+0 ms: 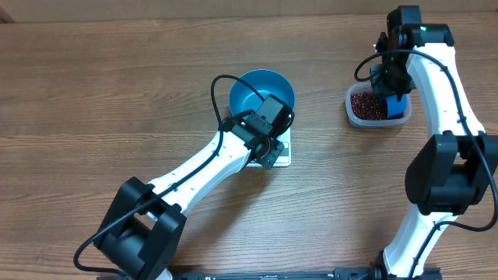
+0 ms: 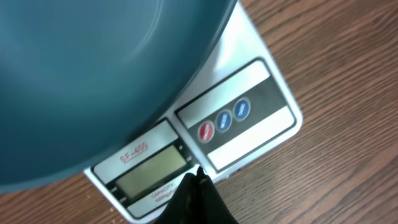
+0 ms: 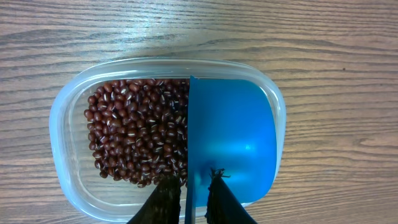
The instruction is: Scoop item into bowl and weigh 150g on scale
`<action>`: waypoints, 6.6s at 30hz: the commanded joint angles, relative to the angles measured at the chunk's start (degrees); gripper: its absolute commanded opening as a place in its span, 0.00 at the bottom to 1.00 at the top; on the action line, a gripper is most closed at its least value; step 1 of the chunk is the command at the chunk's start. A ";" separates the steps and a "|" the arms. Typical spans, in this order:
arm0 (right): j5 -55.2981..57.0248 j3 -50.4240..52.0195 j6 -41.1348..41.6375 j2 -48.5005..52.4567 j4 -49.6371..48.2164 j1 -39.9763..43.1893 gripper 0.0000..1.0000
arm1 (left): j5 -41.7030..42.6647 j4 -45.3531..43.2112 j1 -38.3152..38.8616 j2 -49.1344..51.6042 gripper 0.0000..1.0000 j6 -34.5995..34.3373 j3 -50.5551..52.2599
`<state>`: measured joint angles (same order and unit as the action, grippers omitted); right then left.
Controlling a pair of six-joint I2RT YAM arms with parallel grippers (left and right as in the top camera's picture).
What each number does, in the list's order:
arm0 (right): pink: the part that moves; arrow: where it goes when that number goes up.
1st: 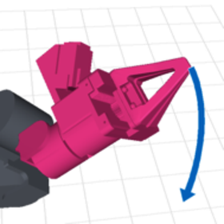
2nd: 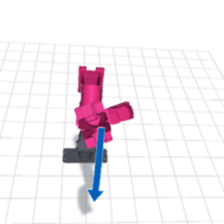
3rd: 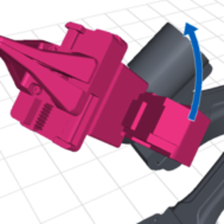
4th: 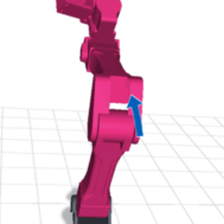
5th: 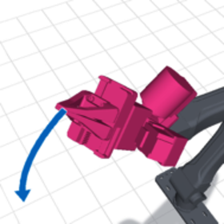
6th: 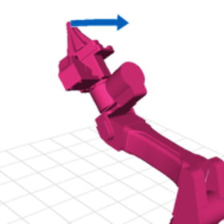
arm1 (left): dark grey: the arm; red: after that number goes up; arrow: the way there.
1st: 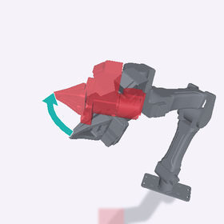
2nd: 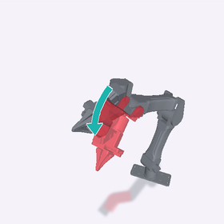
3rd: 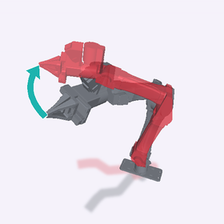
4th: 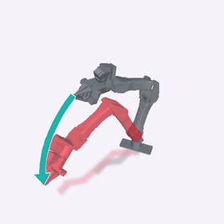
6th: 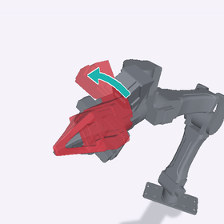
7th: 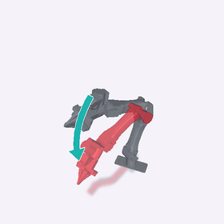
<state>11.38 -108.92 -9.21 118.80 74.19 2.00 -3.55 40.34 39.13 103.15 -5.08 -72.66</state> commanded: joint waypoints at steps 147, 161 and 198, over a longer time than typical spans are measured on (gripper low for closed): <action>-0.96 0.61 0.17 0.50 -0.44 0.44 0.16 | -2.54 -0.59 0.59 -10.51 0.04 -11.17 -0.22; -0.98 0.61 0.17 0.50 -0.44 0.44 0.16 | -0.02 5.95 0.59 -1.92 0.04 -17.22 -0.17; -0.98 0.61 0.17 0.50 -0.63 0.44 0.16 | 5.49 9.55 -2.99 0.48 0.99 -13.38 -0.20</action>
<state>10.72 -108.92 -9.23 118.80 73.95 2.00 1.32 49.76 35.81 103.31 -19.22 -72.69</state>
